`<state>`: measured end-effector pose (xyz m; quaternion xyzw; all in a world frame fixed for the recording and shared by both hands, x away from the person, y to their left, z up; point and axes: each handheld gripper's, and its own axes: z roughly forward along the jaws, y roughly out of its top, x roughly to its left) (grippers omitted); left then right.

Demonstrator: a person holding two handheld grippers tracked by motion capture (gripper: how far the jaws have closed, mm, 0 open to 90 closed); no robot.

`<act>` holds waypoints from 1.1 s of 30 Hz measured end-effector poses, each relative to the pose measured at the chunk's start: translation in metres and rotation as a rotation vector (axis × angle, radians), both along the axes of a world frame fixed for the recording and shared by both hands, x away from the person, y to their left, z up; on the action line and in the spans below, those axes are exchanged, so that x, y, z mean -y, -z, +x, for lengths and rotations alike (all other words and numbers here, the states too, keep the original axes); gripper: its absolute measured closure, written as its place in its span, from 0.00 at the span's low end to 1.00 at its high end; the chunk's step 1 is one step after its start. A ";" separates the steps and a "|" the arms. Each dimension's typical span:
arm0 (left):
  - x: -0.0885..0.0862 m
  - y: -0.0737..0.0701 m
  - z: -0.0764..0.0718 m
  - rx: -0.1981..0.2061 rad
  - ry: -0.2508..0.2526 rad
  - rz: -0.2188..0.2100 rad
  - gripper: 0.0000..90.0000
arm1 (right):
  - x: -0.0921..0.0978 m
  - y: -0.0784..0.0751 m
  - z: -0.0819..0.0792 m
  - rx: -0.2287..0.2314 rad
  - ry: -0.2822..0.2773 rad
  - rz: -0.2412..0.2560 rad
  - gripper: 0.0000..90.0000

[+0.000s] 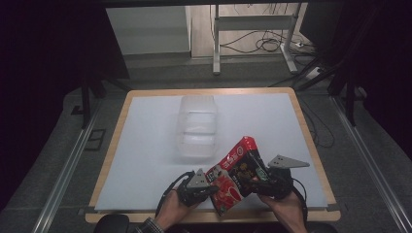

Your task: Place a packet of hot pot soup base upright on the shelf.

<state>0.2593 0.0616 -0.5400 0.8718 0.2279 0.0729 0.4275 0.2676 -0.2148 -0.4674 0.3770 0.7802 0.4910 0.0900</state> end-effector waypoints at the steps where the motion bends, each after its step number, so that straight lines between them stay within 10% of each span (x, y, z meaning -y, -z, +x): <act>1: 0.000 0.000 0.000 -0.003 0.001 -0.001 1.00 | -0.001 0.000 0.000 0.009 0.008 0.010 0.53; 11: -0.001 -0.008 -0.008 0.056 0.029 0.045 1.00 | 0.000 -0.006 0.007 -0.021 0.041 0.113 0.83; 33: -0.009 -0.016 -0.019 0.093 -0.016 0.020 0.55 | 0.021 -0.040 0.019 0.044 0.056 0.137 0.84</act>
